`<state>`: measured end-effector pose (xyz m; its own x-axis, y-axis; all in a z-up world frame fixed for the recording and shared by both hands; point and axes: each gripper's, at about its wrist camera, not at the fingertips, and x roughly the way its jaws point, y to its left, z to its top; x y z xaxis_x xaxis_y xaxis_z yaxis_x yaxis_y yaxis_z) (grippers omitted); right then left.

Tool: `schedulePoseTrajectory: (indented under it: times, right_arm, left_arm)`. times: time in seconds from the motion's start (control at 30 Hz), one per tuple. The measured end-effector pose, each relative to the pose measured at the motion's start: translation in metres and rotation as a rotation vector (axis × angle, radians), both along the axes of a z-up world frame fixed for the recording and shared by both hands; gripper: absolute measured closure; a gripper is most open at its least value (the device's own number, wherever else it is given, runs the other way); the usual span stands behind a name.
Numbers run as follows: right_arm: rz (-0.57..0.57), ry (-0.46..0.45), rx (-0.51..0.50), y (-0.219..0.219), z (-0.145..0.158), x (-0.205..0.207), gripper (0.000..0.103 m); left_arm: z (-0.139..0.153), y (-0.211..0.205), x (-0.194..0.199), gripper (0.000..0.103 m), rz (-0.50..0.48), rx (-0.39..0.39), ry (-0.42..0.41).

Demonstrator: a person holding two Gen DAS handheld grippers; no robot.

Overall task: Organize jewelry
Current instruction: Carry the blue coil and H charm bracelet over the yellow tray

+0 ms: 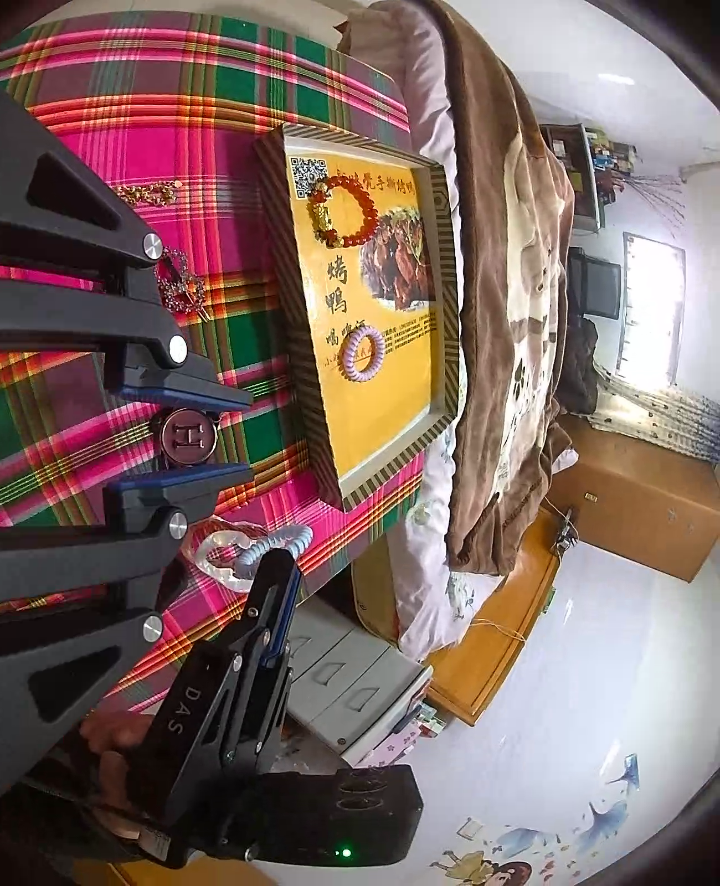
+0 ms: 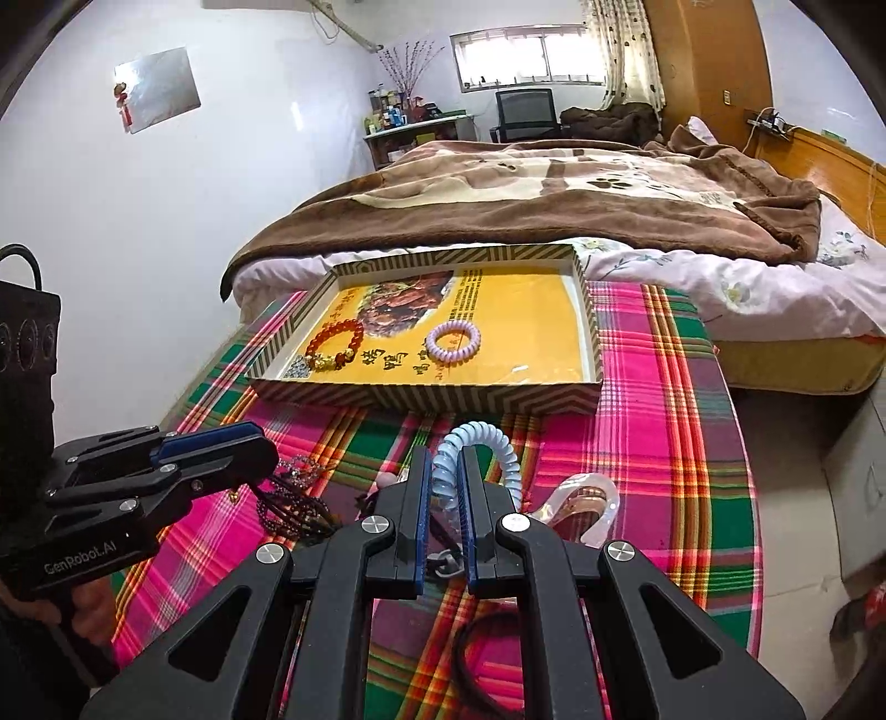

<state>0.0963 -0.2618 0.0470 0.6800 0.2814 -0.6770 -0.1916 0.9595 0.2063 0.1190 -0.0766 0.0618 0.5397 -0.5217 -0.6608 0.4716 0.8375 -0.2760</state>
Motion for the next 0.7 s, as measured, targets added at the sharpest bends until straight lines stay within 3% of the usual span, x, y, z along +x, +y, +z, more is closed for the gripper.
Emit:
schedulePoseTrajectory:
  times: [0.33, 0.7]
  right_arm:
    - [-0.001, -0.026, -0.033, -0.005, 0.019, 0.021, 0.093]
    - [0.004, -0.038, -0.104, -0.008, 0.037, 0.106, 0.093]
  left_arm:
    - [0.020, -0.001, 0.034, 0.084, 0.032, 0.045, -0.033]
    - [0.043, -0.002, 0.119, 0.084, 0.079, 0.059, -0.069]
